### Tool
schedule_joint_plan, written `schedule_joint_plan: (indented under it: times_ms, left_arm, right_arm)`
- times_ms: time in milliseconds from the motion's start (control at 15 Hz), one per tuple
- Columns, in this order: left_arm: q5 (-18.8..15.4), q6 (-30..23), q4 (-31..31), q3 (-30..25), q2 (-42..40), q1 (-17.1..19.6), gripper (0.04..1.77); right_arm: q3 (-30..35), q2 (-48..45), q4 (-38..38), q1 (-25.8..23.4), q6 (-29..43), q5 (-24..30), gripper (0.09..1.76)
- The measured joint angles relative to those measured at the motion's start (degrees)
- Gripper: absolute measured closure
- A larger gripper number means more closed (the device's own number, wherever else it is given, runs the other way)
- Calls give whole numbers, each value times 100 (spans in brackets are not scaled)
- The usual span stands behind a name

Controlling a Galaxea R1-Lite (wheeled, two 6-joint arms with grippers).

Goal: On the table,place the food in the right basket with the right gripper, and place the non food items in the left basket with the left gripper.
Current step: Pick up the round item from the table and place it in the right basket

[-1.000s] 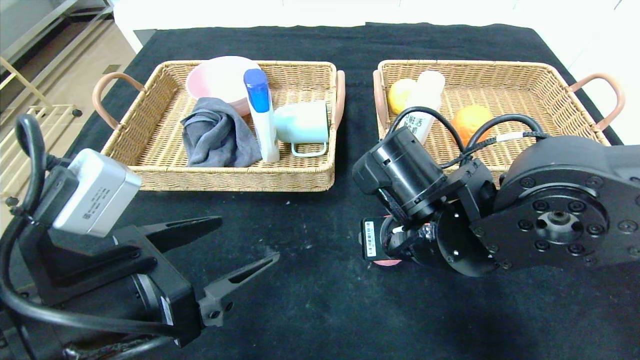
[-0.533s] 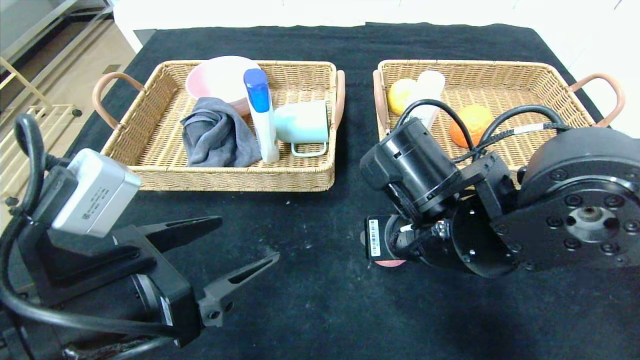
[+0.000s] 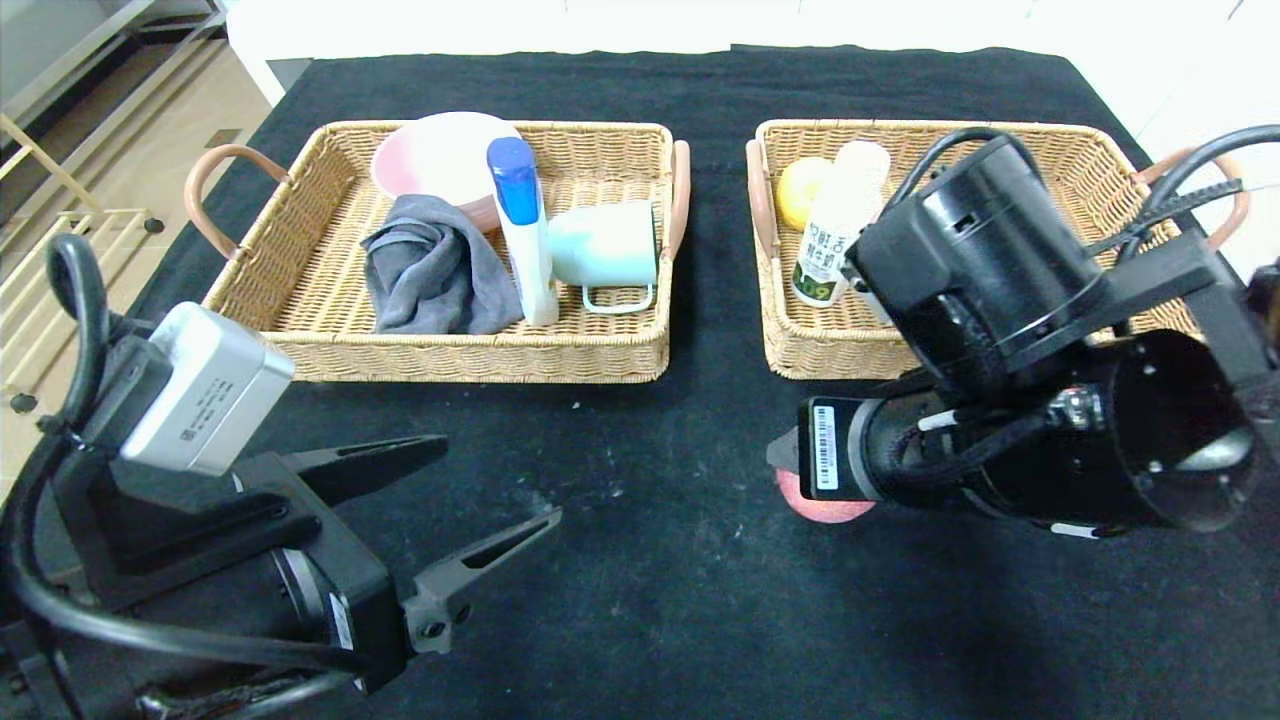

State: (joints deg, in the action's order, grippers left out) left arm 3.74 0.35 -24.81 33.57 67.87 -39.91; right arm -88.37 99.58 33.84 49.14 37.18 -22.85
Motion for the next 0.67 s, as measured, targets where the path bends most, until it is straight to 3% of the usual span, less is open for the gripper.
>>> schedule_joint_plan:
  times_ms: [267, 667]
  left_arm:
    - [5, -2, -7, -37, 118, -7, 9]
    - [9, 0, -18, -52, 187, -7, 9]
  right_arm:
    - [246, -413, 46, -411, -384, -2, 71]
    - [290, -951, 30, -1502, -1406, -5, 71]
